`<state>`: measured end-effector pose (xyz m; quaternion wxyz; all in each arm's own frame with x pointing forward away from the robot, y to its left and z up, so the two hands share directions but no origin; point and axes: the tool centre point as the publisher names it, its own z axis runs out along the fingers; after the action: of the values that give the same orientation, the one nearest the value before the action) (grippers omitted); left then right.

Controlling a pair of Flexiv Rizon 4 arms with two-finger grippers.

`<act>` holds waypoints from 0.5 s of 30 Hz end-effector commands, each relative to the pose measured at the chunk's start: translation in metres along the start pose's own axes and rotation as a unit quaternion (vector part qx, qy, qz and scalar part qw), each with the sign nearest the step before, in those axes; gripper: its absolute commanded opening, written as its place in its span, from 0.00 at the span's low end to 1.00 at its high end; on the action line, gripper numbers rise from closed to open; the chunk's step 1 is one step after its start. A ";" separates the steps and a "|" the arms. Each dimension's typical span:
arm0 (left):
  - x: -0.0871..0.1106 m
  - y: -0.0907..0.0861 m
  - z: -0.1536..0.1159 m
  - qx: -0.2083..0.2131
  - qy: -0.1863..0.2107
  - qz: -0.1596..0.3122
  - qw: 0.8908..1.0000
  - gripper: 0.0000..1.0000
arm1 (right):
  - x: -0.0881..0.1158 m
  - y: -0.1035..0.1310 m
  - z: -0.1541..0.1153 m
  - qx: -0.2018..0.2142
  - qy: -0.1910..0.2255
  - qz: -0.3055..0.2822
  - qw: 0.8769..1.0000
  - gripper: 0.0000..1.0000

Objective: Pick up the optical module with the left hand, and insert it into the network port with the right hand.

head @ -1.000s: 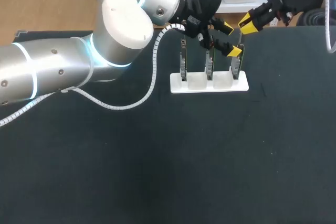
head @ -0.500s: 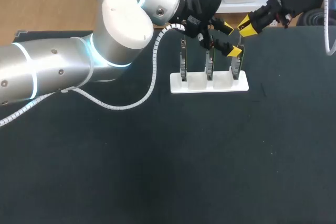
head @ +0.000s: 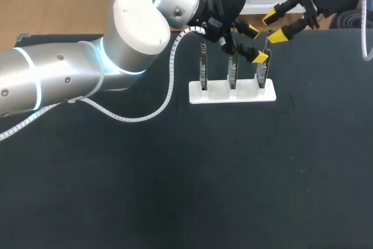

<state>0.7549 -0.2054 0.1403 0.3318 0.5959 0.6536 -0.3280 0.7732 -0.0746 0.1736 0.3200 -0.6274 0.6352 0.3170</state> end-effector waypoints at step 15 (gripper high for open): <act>0.000 0.001 0.000 0.001 0.001 0.000 1.000 1.00 | 0.014 0.011 -0.026 0.033 -0.041 -0.011 0.999 1.00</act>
<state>0.7549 -0.2054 0.1403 0.3319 0.5959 0.6536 -0.3280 0.7651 -0.1019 0.1787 0.3653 -0.6110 0.6256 0.3191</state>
